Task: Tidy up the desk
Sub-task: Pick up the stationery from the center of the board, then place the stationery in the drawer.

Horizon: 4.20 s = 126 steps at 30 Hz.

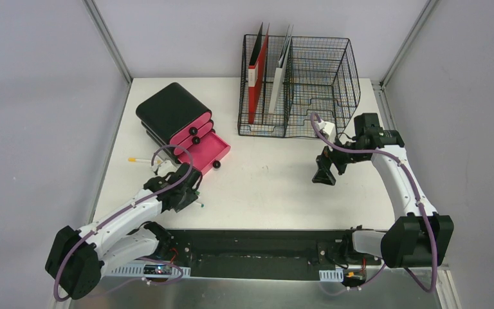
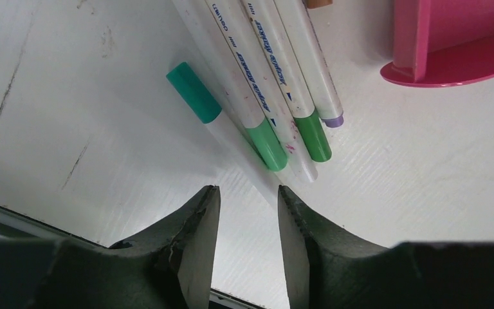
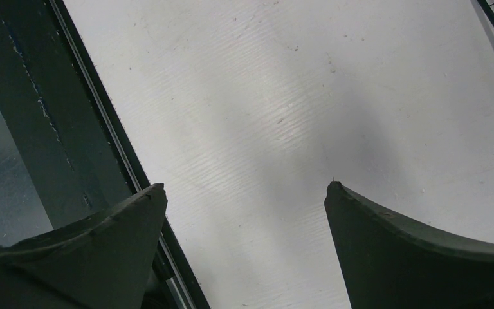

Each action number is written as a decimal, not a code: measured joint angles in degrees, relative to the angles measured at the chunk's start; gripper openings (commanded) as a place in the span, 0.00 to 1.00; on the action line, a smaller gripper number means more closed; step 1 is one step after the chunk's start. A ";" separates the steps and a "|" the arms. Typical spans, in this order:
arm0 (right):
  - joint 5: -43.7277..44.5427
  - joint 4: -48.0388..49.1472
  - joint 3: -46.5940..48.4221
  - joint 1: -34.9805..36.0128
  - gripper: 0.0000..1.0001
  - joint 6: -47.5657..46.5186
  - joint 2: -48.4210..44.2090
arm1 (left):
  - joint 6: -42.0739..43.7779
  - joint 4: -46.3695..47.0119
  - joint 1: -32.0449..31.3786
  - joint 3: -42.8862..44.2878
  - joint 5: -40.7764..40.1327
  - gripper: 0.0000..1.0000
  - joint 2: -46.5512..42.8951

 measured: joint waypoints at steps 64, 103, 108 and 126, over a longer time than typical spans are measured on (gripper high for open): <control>-0.02 -0.28 0.00 -0.13 1.00 -0.39 0.02 | 10.93 -0.24 2.62 2.78 2.56 0.00 -4.96; -0.04 -0.28 0.00 -0.50 1.00 -0.70 0.02 | 89.72 27.74 13.07 20.39 25.53 0.10 20.98; -0.02 -0.28 0.00 -0.52 0.99 -0.70 0.02 | 89.59 27.74 13.07 20.39 24.55 0.44 22.95; 9.11 20.17 -7.41 -1.46 0.99 19.41 -5.68 | 79.19 28.22 13.07 19.82 28.26 0.88 7.54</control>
